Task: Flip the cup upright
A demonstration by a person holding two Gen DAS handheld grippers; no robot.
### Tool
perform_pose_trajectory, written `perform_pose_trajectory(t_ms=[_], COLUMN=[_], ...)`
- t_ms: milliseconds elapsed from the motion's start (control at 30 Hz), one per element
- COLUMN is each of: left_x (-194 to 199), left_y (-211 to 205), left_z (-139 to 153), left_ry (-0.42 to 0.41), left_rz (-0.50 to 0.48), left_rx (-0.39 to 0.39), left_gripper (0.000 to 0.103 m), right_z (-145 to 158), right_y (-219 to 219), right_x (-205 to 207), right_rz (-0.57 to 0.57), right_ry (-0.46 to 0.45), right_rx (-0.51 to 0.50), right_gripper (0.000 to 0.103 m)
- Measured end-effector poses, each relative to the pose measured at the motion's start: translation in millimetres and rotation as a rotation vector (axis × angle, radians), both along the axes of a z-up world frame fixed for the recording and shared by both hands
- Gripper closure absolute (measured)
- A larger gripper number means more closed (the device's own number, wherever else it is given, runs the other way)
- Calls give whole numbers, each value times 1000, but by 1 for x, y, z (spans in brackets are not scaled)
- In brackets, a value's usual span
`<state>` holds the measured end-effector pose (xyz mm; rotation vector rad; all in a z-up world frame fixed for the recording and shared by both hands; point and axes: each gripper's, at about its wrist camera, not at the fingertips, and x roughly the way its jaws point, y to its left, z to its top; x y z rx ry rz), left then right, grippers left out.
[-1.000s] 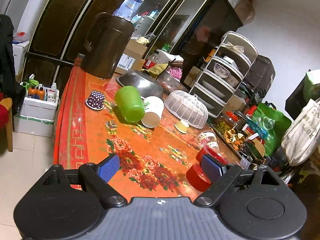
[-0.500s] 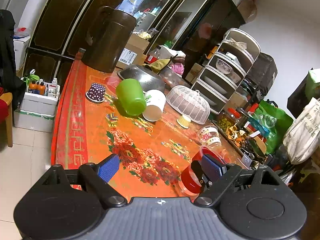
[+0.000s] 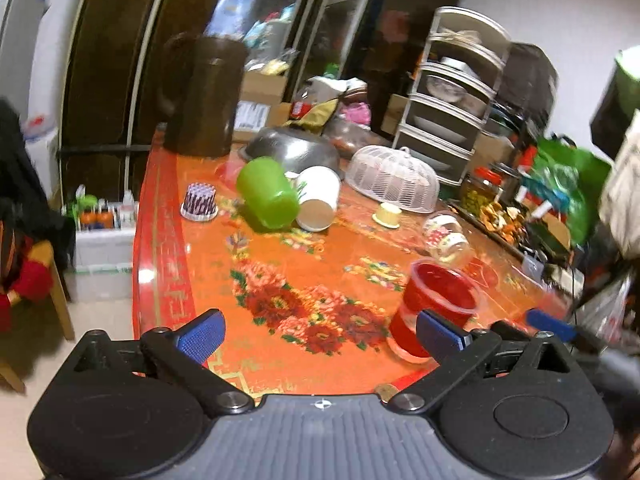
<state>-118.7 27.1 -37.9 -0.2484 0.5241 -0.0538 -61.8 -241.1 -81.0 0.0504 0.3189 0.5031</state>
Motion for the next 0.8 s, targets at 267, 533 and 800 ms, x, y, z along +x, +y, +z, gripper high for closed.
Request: perform_pose_trajectory(t_ms=[267, 533, 800], left_x=[-36, -39, -26], left_y=[-34, -46, -49], left_z=[63, 73, 62], left_ry=[-15, 20, 71], left_rz=[-92, -94, -76], left_rx=[95, 83, 84], left_gripper=[1, 1, 1], right_z=[73, 85, 74], right_y=[-45, -44, -44], right_x=[-26, -31, -17], right_rz=[60, 65, 85], right_ry=[163, 117, 162], right_rx=[-31, -48, -58], right_gripper=[1, 1, 1])
